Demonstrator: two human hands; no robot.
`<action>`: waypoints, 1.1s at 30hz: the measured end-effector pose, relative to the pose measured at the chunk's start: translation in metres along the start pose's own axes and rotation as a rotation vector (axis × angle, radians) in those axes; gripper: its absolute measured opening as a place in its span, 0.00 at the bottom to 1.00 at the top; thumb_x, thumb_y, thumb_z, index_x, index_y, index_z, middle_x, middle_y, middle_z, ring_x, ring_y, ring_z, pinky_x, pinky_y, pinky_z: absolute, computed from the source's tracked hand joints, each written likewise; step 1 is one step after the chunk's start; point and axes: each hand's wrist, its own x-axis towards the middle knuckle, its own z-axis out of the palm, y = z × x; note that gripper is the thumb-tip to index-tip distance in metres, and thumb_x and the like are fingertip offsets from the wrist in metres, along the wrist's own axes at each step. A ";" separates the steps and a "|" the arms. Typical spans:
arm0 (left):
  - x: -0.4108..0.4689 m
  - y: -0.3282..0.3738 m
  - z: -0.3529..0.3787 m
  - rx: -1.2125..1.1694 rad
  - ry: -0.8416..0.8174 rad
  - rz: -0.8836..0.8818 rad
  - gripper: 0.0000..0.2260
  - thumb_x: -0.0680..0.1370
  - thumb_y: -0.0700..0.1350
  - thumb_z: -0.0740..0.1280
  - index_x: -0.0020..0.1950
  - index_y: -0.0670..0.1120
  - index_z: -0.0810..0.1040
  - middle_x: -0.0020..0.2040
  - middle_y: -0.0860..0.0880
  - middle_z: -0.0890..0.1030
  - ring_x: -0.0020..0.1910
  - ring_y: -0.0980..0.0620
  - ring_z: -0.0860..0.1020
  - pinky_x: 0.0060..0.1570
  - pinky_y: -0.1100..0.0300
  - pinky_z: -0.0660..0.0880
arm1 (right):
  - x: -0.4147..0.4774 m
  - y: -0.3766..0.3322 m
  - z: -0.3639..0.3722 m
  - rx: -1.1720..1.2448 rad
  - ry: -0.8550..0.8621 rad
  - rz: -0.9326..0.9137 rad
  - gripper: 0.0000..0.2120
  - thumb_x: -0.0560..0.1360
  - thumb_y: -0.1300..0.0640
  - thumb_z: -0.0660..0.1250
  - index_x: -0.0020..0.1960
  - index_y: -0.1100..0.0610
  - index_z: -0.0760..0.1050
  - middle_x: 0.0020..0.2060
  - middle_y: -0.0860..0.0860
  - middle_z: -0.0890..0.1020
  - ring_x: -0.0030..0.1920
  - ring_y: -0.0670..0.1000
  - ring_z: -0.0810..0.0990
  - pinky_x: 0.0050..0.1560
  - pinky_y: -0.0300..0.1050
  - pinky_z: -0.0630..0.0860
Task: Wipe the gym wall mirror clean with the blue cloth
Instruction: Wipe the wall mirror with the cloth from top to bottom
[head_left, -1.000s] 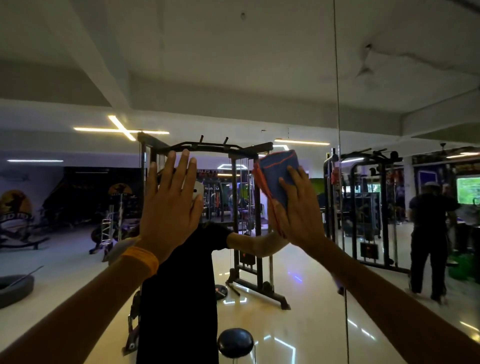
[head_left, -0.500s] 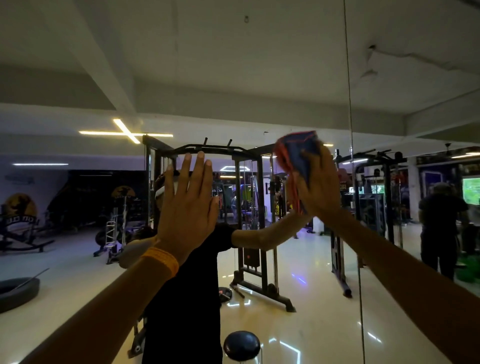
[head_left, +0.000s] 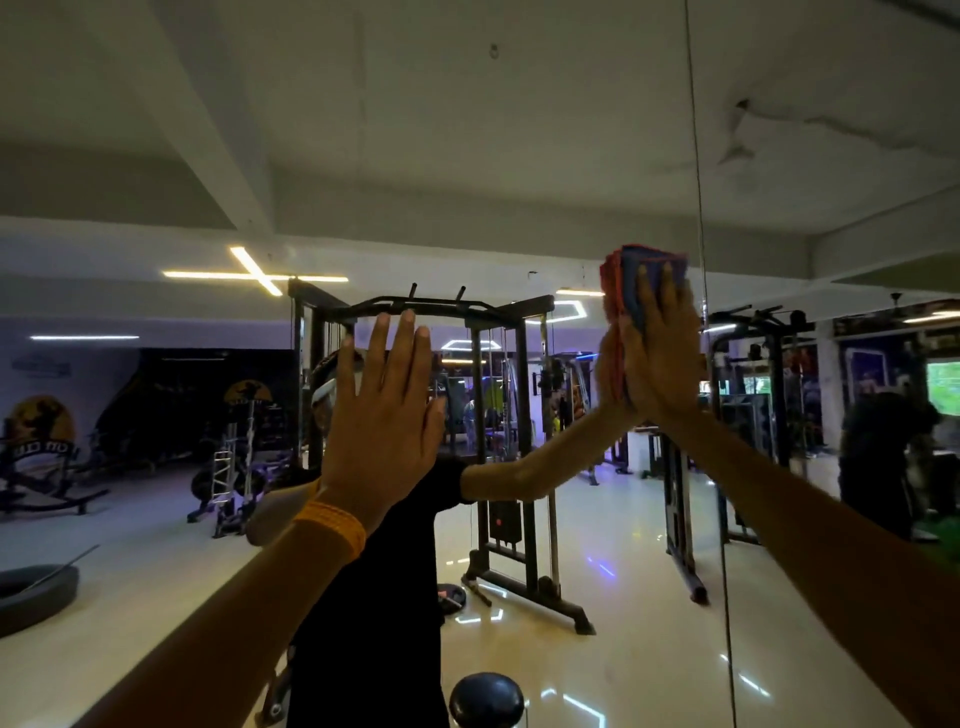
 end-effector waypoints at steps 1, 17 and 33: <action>-0.001 0.000 -0.001 -0.008 0.003 -0.002 0.33 0.85 0.59 0.46 0.85 0.41 0.48 0.85 0.38 0.47 0.84 0.37 0.45 0.80 0.34 0.48 | -0.016 -0.019 0.009 -0.027 0.018 -0.045 0.28 0.86 0.47 0.51 0.84 0.54 0.54 0.82 0.60 0.55 0.82 0.63 0.51 0.82 0.61 0.43; 0.037 0.048 -0.013 -0.094 -0.008 -0.131 0.33 0.82 0.56 0.51 0.84 0.40 0.55 0.85 0.40 0.51 0.84 0.39 0.49 0.81 0.36 0.49 | -0.050 -0.018 0.034 -0.033 -0.031 -0.439 0.29 0.86 0.45 0.51 0.84 0.51 0.50 0.84 0.56 0.51 0.83 0.59 0.48 0.81 0.62 0.50; 0.079 0.085 0.011 -0.006 -0.020 -0.149 0.34 0.83 0.60 0.46 0.84 0.41 0.53 0.85 0.41 0.51 0.84 0.40 0.47 0.81 0.36 0.45 | 0.023 0.089 0.009 -0.043 -0.042 -0.635 0.27 0.87 0.42 0.44 0.83 0.50 0.50 0.83 0.56 0.53 0.83 0.57 0.47 0.81 0.63 0.52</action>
